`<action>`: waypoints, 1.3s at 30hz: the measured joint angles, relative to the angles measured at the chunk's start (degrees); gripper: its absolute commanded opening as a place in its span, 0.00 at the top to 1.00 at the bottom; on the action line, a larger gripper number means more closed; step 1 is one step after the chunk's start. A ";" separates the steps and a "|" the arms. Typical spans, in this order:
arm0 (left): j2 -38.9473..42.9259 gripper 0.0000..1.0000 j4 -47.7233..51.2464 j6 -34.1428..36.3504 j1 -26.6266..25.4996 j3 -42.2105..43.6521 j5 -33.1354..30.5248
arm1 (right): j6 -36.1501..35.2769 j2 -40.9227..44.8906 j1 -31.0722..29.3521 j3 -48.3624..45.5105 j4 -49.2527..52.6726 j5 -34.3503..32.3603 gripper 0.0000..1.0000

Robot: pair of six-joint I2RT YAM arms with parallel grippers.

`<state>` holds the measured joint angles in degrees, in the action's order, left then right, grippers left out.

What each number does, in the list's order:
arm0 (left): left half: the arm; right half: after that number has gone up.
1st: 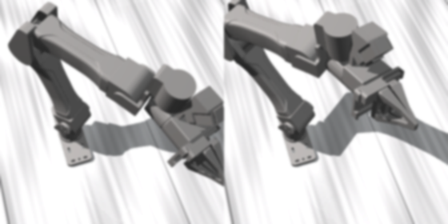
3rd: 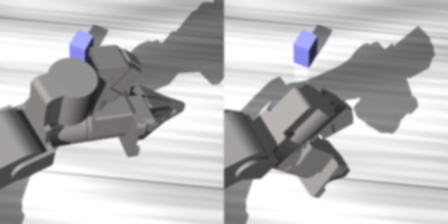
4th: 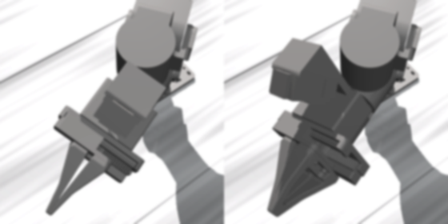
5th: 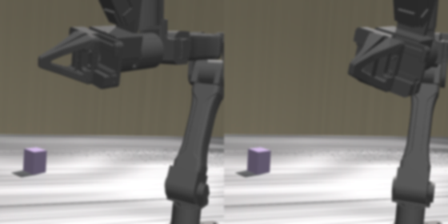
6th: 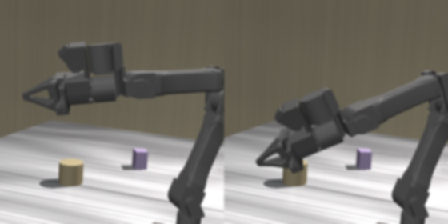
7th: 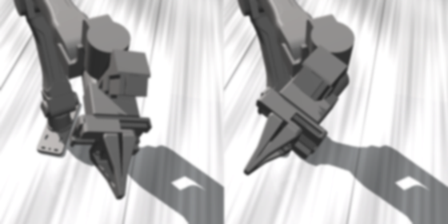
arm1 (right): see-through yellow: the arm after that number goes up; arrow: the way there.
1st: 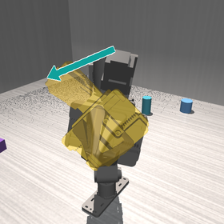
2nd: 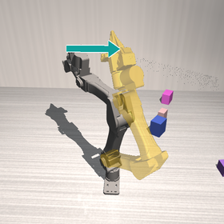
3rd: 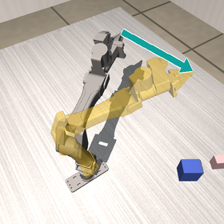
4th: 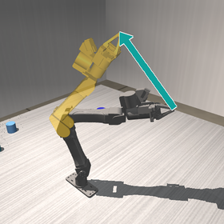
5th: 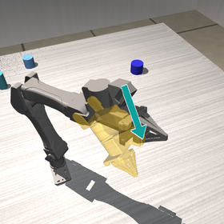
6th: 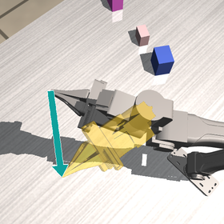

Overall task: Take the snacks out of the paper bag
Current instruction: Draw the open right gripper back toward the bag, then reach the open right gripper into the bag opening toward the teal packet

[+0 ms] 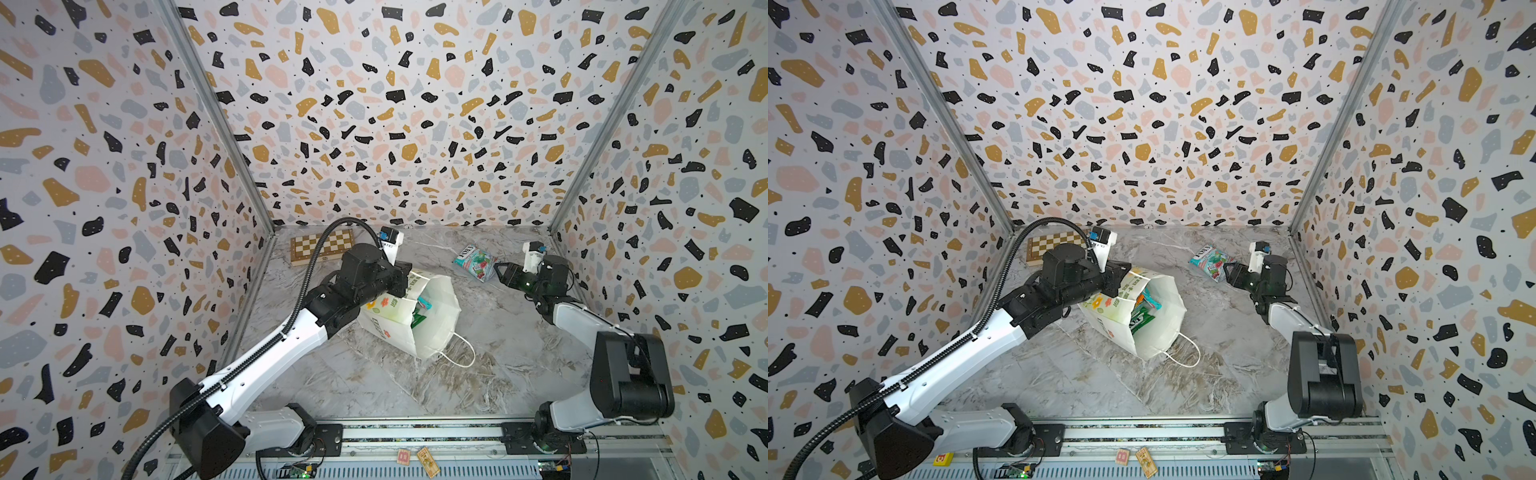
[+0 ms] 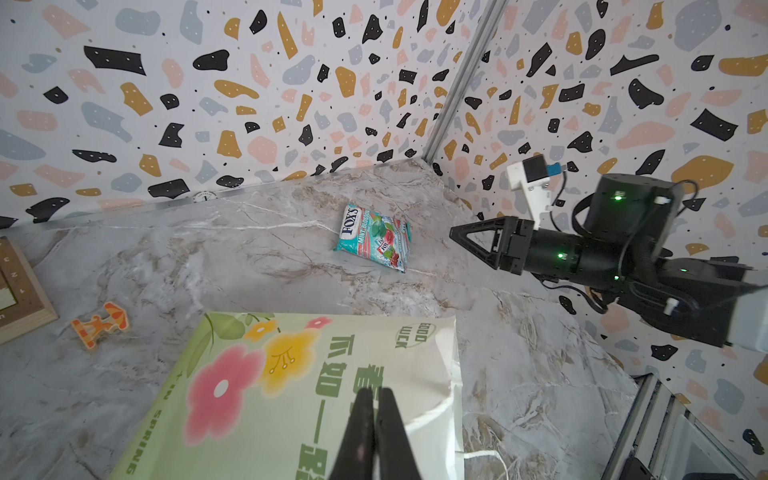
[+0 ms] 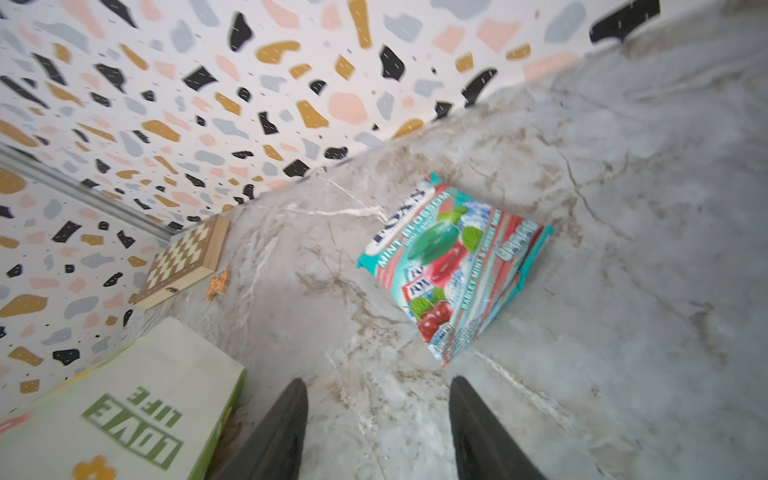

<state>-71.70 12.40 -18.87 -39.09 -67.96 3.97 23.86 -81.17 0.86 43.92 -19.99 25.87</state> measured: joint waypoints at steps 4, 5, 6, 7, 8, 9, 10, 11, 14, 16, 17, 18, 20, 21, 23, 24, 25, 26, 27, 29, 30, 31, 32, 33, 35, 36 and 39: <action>0.02 1.00 0.00 0.04 0.00 0.00 0.00 | -2.95 8.72 -2.16 -2.69 1.64 1.09 0.43; 0.07 1.00 0.00 0.04 0.02 0.00 0.00 | -3.74 10.78 -2.89 -3.34 2.12 1.66 0.43; 0.11 1.00 0.00 0.04 0.00 0.00 0.02 | -4.46 12.57 -3.61 -3.89 2.60 2.08 0.42; 0.22 1.00 0.00 0.02 0.00 0.00 0.02 | -5.20 14.49 -4.52 -4.55 2.91 2.73 0.42; 0.33 1.00 0.00 0.02 0.00 0.02 0.02 | -5.99 16.26 -5.55 -5.05 3.23 3.41 0.42; 0.44 1.00 -0.02 0.02 0.00 0.04 0.02 | -6.62 17.77 -6.62 -5.42 3.45 4.11 0.43; 0.57 1.00 -0.04 0.04 0.00 0.11 0.04 | -7.39 19.32 -7.89 -5.77 3.65 4.87 0.43; 0.66 1.00 0.00 0.04 0.00 0.11 0.02 | -8.00 20.68 -9.18 -6.05 3.76 5.62 0.43; 0.72 1.00 -0.07 0.02 0.00 0.11 0.02 | -9.79 24.00 -13.33 -7.04 3.76 7.26 0.43; 0.72 1.00 -0.09 0.02 0.00 0.13 0.02 | -10.86 25.53 -15.85 -7.89 3.72 8.26 0.43; 0.72 1.00 -0.11 0.02 0.00 0.13 0.02 | -11.47 26.08 -17.25 -8.39 3.72 8.81 0.43; 0.72 1.00 -0.15 0.02 0.00 0.13 0.02 | -12.00 26.36 -18.32 -8.79 3.72 9.33 0.43; 0.74 1.00 -0.33 0.02 0.00 0.13 0.02 | -13.09 26.45 -20.85 -9.64 3.74 10.08 0.43; 0.74 1.00 -0.42 0.02 0.00 0.13 0.02 | -13.62 26.43 -21.94 -10.01 3.76 10.40 0.43; 0.76 1.00 -0.44 0.00 0.00 0.13 0.02 | -14.60 26.32 -24.17 -10.71 3.80 11.04 0.44; 0.79 1.00 -0.44 0.02 0.00 0.13 0.02 | -15.02 26.18 -25.09 -10.88 3.80 11.28 0.44; 0.79 1.00 -0.44 0.02 0.00 0.13 0.02 | -15.47 25.94 -26.18 -10.97 3.80 11.61 0.44; 0.79 1.00 -0.42 0.02 0.00 0.13 0.02 | -16.09 25.62 -27.28 -10.99 3.82 11.76 0.44; 0.79 1.00 -0.44 0.02 0.00 0.13 0.02 | -16.55 25.24 -28.20 -10.99 3.82 11.76 0.44; 0.83 1.00 -0.42 0.02 0.00 0.13 0.02 | -17.68 24.30 -30.23 -10.99 4.07 11.34 0.45; 0.87 1.00 -0.42 0.02 0.00 0.13 0.02 | -18.34 23.71 -31.30 -10.99 4.37 10.62 0.45; 0.92 1.00 -0.44 0.00 0.00 0.13 0.02 | -18.99 23.08 -32.30 -10.99 4.79 9.90 0.45; 0.96 1.00 -0.42 0.02 0.00 0.13 0.02 | -19.52 22.51 -33.11 -10.99 5.22 9.14 0.45; 1.01 1.00 -0.42 0.02 0.00 0.13 0.02 | -20.20 21.77 -33.97 -10.99 5.66 8.28 0.45; 1.07 1.00 -0.39 0.02 0.00 0.13 0.02 | -21.35 20.24 -35.45 -10.97 6.38 6.25 0.46; 1.09 1.00 -0.42 0.00 0.00 0.13 0.02 | -21.92 19.39 -36.09 -10.97 6.71 5.27 0.46; 1.27 1.00 -0.42 0.02 0.00 0.13 0.02 | -23.21 17.20 -37.51 -10.97 7.43 2.71 0.46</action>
<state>-70.43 11.99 -18.85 -39.09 -67.83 3.99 0.64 -63.96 -36.64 32.95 -12.56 28.58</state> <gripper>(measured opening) 0.047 0.545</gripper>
